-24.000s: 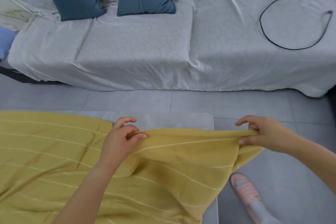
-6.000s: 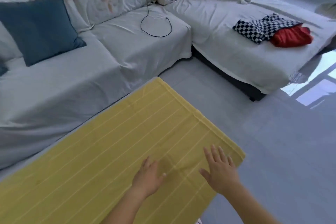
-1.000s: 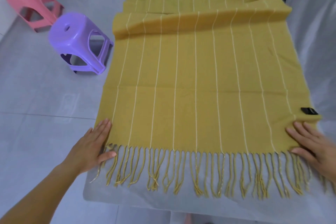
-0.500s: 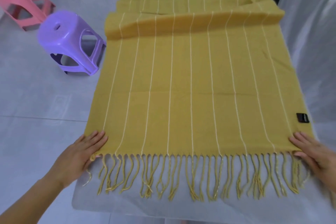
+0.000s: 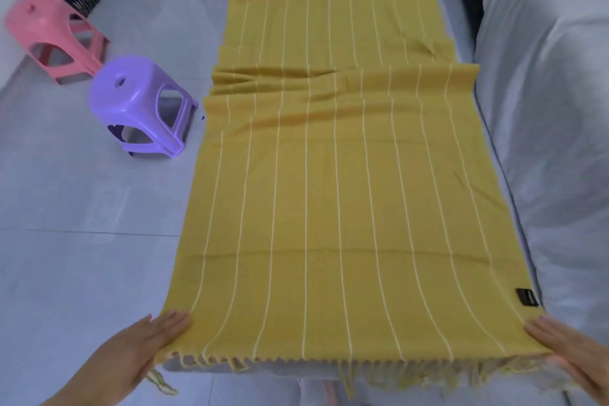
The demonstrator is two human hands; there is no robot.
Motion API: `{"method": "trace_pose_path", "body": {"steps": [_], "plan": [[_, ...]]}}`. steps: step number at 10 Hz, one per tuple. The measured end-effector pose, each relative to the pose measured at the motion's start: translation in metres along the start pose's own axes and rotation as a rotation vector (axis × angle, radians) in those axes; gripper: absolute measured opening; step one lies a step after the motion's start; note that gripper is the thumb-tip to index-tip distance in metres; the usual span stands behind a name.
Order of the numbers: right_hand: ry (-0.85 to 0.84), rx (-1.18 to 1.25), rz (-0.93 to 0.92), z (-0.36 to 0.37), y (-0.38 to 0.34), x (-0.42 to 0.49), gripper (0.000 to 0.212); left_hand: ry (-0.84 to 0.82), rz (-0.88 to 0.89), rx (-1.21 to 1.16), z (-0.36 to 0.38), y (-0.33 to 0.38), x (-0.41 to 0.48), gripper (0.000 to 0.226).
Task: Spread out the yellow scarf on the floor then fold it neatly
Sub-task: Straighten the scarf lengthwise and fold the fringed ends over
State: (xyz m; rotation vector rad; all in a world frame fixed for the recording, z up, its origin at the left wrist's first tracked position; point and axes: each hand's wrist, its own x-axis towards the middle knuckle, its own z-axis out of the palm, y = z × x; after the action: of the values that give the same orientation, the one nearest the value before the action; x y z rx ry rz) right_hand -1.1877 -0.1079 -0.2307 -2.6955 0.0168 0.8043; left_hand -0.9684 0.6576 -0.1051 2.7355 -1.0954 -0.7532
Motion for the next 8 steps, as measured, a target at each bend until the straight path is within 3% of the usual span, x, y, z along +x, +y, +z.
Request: {"method": "trace_pose_path", "body": {"steps": [1,3,4,6,8], "plan": [[0.094,0.12,0.04,-0.051,-0.004,0.021,0.053,0.081,-0.039,-0.03,-0.045,-0.011,0.032,0.057],[0.377,0.234,0.117,-0.173,-0.08,0.095,0.044,0.273,-0.166,-0.011,-0.128,-0.045,0.132,0.058],[0.482,0.172,0.189,-0.206,-0.083,0.133,0.041,0.279,-0.233,-0.029,-0.148,-0.056,0.183,0.045],[0.612,0.089,0.244,-0.231,-0.103,0.189,0.031,0.333,-0.399,-0.155,-0.154,-0.074,0.256,0.04],[0.608,0.055,0.236,-0.242,-0.101,0.218,0.031,0.257,-0.388,-0.147,-0.153,-0.094,0.289,0.039]]}}
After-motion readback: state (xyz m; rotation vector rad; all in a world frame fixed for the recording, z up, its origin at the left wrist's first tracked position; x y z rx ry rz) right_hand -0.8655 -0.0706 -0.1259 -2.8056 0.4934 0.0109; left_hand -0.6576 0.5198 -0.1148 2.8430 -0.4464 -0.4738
